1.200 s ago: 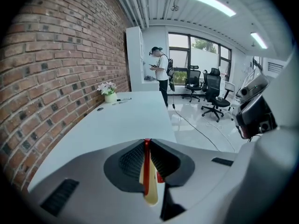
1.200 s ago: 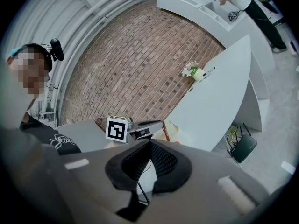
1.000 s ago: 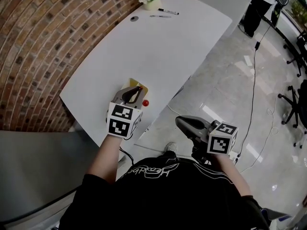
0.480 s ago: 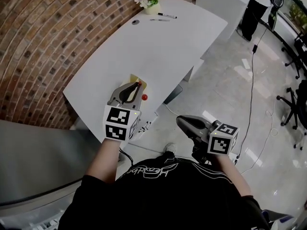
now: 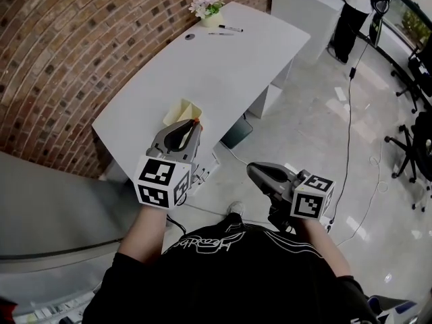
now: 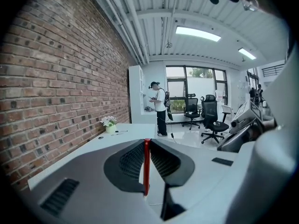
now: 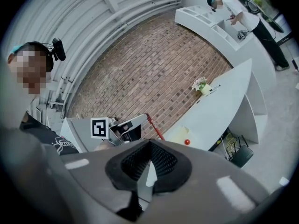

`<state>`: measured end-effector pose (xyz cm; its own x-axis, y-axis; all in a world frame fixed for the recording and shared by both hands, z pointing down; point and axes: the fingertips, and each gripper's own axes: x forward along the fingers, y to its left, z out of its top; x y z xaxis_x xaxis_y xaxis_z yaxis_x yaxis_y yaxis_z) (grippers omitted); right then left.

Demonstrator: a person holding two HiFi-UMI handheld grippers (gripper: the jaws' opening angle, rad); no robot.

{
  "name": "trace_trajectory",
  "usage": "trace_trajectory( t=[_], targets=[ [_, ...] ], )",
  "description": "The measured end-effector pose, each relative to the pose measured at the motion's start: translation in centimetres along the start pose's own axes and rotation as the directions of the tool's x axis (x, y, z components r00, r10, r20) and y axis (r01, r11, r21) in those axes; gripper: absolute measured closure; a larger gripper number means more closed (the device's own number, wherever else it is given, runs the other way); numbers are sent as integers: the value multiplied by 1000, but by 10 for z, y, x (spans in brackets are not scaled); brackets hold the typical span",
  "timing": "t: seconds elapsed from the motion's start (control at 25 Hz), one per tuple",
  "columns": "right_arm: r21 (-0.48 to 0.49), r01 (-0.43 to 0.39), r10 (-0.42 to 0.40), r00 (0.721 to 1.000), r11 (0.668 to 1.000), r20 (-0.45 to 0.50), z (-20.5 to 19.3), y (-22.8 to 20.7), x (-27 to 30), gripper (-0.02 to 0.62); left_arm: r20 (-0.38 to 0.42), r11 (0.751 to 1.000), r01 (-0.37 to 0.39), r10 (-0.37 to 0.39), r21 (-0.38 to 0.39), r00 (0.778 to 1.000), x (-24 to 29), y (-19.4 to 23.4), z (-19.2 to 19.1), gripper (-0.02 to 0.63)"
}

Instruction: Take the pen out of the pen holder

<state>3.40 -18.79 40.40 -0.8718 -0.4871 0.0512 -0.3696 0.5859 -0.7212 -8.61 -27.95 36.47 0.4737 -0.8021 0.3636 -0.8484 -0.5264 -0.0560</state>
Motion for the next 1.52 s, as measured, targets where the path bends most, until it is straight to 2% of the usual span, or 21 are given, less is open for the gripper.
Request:
trace_trajectory(
  t=[0.24, 0.56, 1.0, 1.28, 1.52],
  targets=[
    [-32, -8, 9, 999, 999, 40, 6, 22, -27, 592, 31, 995, 69, -66, -79, 997, -29, -40, 12, 561],
    [-110, -5, 13, 997, 994, 74, 4, 56, -59, 592, 63, 968, 190, -182, -164, 981, -69, -96, 14, 561],
    [-166, 22, -5, 995, 986, 101, -19, 95, -102, 592, 54, 932, 311, -306, -187, 950, -108, -165, -8, 561],
    [-181, 20, 1, 994, 983, 112, -36, 113, -123, 592, 52, 918, 343, -340, -201, 939, -131, -196, -23, 561],
    [-178, -13, 32, 994, 984, 107, -49, 128, -132, 592, 53, 912, 353, -350, -211, 935, -148, -209, -32, 561]
  ],
)
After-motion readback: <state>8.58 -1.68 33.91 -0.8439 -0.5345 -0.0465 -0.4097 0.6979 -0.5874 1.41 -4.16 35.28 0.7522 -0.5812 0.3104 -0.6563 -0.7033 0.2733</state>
